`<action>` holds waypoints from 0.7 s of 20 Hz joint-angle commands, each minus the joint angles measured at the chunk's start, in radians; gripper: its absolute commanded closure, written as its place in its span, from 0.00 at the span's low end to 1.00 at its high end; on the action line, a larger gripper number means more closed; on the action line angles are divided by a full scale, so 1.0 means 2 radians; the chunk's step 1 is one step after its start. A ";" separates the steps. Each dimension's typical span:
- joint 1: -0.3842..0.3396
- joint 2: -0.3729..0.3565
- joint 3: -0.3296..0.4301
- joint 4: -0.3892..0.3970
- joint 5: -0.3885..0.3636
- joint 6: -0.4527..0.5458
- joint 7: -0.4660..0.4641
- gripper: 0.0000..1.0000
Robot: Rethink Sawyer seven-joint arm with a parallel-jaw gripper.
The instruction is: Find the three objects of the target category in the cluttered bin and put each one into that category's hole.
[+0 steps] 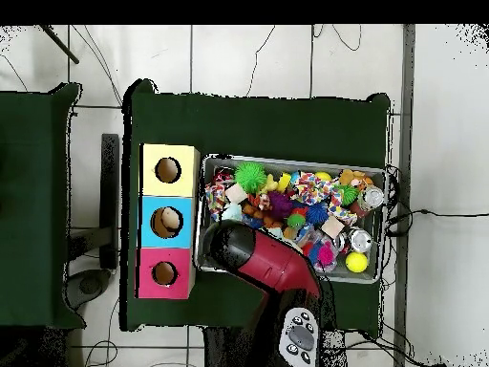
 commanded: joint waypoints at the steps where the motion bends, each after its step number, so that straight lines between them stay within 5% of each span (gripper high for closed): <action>1: -0.003 0.004 0.020 0.041 0.027 0.054 0.144 1.00; 4: -0.016 0.001 0.037 0.041 0.026 0.028 0.124 1.00; 5: -0.021 -0.001 0.043 0.043 0.025 0.015 0.116 0.00; 10: -0.047 -0.008 0.069 0.049 0.024 -0.024 0.095 0.00; 14: -0.079 -0.030 0.108 0.091 0.038 -0.107 0.117 0.00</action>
